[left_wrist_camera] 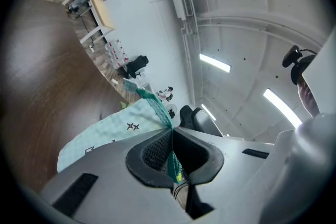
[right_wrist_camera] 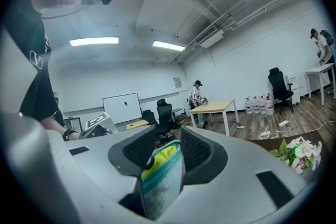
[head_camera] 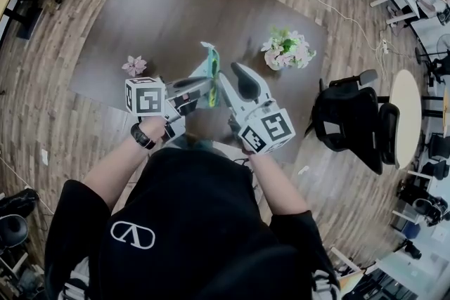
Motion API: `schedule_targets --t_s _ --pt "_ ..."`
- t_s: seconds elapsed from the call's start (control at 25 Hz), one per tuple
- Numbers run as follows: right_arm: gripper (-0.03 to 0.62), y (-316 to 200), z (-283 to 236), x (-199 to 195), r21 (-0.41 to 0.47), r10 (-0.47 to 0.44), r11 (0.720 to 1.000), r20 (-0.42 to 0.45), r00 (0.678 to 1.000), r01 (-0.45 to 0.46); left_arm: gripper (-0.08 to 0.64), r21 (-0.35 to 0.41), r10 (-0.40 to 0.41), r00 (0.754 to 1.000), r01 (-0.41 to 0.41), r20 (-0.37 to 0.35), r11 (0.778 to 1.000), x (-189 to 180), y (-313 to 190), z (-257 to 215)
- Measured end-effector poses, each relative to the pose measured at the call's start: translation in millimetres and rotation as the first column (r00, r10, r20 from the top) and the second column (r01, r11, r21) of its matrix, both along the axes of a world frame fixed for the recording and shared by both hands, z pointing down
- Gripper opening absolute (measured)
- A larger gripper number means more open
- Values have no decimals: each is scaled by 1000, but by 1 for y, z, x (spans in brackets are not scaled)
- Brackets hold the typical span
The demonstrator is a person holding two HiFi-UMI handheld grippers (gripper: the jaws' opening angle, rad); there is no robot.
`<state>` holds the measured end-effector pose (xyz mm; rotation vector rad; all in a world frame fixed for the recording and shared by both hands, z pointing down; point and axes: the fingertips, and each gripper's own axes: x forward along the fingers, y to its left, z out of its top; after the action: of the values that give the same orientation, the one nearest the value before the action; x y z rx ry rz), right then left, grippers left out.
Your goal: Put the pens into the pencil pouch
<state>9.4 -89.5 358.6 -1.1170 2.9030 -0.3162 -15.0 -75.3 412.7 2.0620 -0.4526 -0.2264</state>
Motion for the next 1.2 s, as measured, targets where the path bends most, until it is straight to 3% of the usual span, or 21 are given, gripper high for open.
schedule_targets --t_s 0.24,0.36,0.52,0.76,0.92,1.2 --pt "127 -8 -11 32 29 110 993 19 994 -111 12 -14 -15 1000 15 19 1000 -9 -9 10" --pt "123 -9 -5 54 5 159 987 23 987 -159 12 -34 -48 997 50 68 998 -23 -21 32" --pt "117 -2 8 76 -32 213 977 17 977 -213 12 -60 -104 992 109 75 992 -39 -38 48" --pt "112 13 32 104 -96 287 954 2 958 -285 12 -82 -151 964 172 218 982 -55 -66 121" --pt "110 21 44 121 -133 331 935 -10 944 -329 12 -111 -123 948 162 293 981 -45 -71 171" --pt "107 34 60 140 -170 369 914 -29 929 -369 12 -159 -27 951 80 307 984 11 -74 226"
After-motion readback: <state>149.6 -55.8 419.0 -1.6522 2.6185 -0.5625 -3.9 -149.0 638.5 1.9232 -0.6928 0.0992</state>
